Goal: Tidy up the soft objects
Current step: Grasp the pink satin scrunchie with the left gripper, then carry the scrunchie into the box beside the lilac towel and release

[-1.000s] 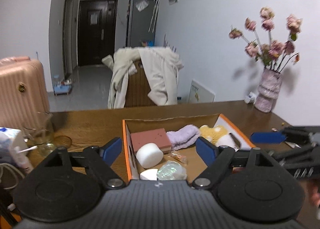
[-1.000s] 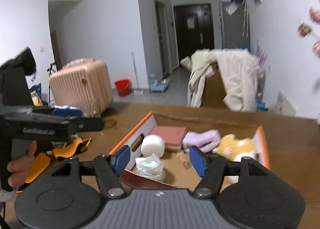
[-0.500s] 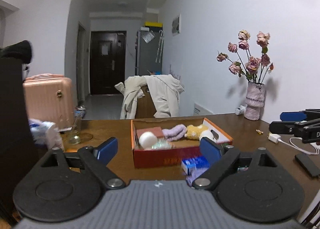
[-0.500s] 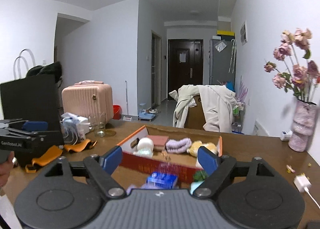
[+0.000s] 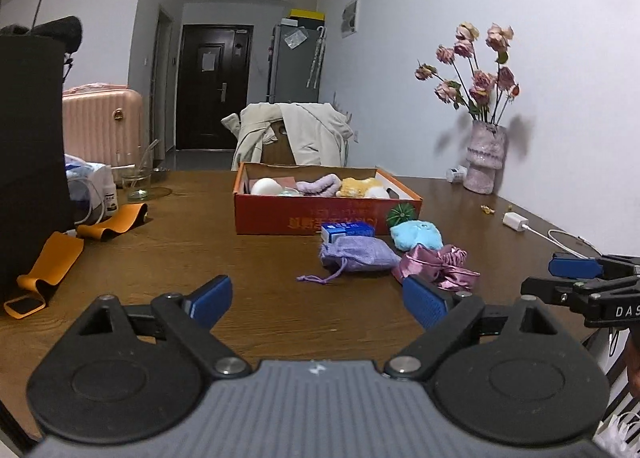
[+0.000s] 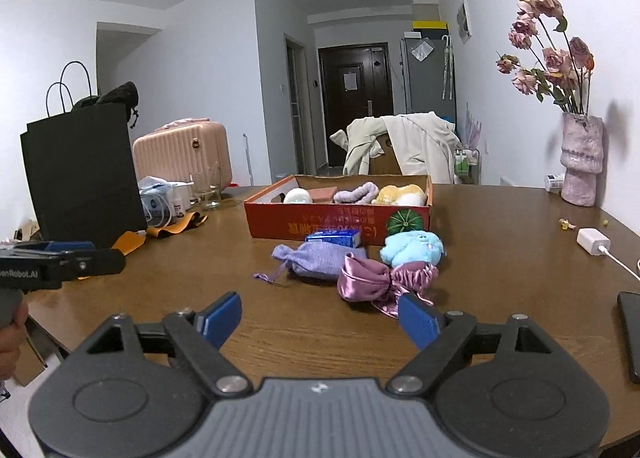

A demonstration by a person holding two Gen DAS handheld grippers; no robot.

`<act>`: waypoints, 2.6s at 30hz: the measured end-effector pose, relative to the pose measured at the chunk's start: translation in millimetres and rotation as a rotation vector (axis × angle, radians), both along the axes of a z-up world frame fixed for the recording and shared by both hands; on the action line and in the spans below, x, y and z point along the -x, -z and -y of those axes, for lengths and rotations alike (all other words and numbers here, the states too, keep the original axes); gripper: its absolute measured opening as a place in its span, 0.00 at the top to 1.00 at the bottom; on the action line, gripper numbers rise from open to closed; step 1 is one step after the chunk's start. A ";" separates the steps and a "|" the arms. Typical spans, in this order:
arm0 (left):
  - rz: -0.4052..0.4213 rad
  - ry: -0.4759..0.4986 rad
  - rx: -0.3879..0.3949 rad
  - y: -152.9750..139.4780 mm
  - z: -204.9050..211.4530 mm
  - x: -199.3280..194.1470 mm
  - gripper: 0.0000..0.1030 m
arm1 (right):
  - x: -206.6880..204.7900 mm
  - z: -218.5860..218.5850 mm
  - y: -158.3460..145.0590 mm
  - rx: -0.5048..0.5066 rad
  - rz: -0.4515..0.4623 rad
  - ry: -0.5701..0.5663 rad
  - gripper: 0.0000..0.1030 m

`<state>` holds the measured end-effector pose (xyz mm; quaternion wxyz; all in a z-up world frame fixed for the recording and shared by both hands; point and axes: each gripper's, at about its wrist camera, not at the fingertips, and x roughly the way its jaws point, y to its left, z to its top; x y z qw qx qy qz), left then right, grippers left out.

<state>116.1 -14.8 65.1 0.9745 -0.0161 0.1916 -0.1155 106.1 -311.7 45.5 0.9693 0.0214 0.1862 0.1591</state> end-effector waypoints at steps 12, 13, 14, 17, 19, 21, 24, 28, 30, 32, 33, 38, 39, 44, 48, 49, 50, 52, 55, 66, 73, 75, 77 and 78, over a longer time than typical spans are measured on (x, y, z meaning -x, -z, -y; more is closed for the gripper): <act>-0.077 0.068 -0.027 16.7 49.8 -49.2 0.09 | -39.1 40.7 20.2 -0.087 -0.075 0.097 0.19; -0.085 0.069 -0.026 18.2 54.8 -55.3 0.09 | -44.2 44.1 21.6 -0.091 -0.082 0.099 0.19; -0.090 0.071 -0.022 19.6 59.5 -61.3 0.09 | -50.5 47.2 22.8 -0.094 -0.089 0.100 0.19; -0.114 0.081 -0.017 23.8 75.0 -80.0 0.09 | -71.2 55.7 25.6 -0.097 -0.105 0.102 0.20; -0.131 0.090 -0.019 27.3 85.1 -92.6 0.10 | -86.6 59.9 28.9 -0.100 -0.122 0.102 0.25; -0.147 0.098 -0.018 30.8 94.5 -105.0 0.10 | -102.5 64.0 33.2 -0.106 -0.138 0.103 0.25; -0.168 0.111 -0.022 35.4 109.3 -122.7 0.15 | -122.8 68.7 37.9 -0.116 -0.157 0.104 0.29; -0.197 0.136 -0.008 41.4 126.6 -150.1 0.27 | -151.0 77.2 43.3 -0.153 -0.181 0.102 0.33; -0.213 0.142 0.002 45.2 133.3 -162.6 0.30 | -163.2 79.1 45.5 -0.162 -0.189 0.105 0.37; -0.233 0.145 0.009 50.8 139.9 -175.0 0.37 | -175.3 79.5 47.9 -0.165 -0.197 0.106 0.39; -0.247 0.143 0.012 54.2 142.4 -181.3 0.40 | -181.8 78.7 49.7 -0.160 -0.200 0.109 0.40; -0.292 0.176 0.028 66.9 148.3 -196.4 0.62 | -200.3 74.9 57.0 -0.145 -0.221 0.088 0.51; -0.294 0.186 0.030 67.6 148.6 -197.1 0.63 | -201.6 74.2 57.6 -0.143 -0.224 0.076 0.54; -0.319 0.197 0.055 74.1 146.5 -196.5 0.67 | -202.5 71.1 59.9 -0.141 -0.259 0.006 0.67; -0.317 0.207 0.055 75.6 145.7 -191.9 0.72 | -199.9 63.2 71.3 -0.141 -0.302 -0.030 0.83; -0.319 0.211 0.058 75.1 145.2 -191.6 0.76 | -198.1 62.4 71.7 -0.148 -0.300 -0.027 0.84; -0.323 0.213 0.060 74.1 145.3 -191.1 0.78 | -196.9 61.4 70.9 -0.150 -0.296 -0.023 0.86; -0.322 0.212 0.059 71.2 144.9 -189.4 0.80 | -194.2 60.1 67.4 -0.152 -0.286 -0.015 0.87; -0.305 0.216 0.059 64.1 142.1 -183.7 0.81 | -188.1 58.5 59.9 -0.142 -0.268 -0.019 0.88; -0.198 0.251 0.107 13.4 116.2 -190.4 0.81 | -182.3 42.7 9.8 -0.106 -0.144 -0.033 0.88; -0.224 0.283 0.155 -17.0 99.2 -285.7 0.81 | -261.8 32.5 -39.0 -0.090 -0.097 -0.044 0.88; -0.266 0.276 0.166 -15.7 95.2 -321.7 0.81 | -296.3 25.0 -44.4 -0.066 -0.122 -0.044 0.88; -0.302 0.264 0.168 -12.1 90.4 -355.1 0.81 | -331.4 18.2 -44.4 -0.056 -0.161 -0.041 0.88; -0.320 0.259 0.171 -9.3 87.9 -370.2 0.81 | -348.9 14.1 -42.6 -0.052 -0.185 -0.038 0.88</act>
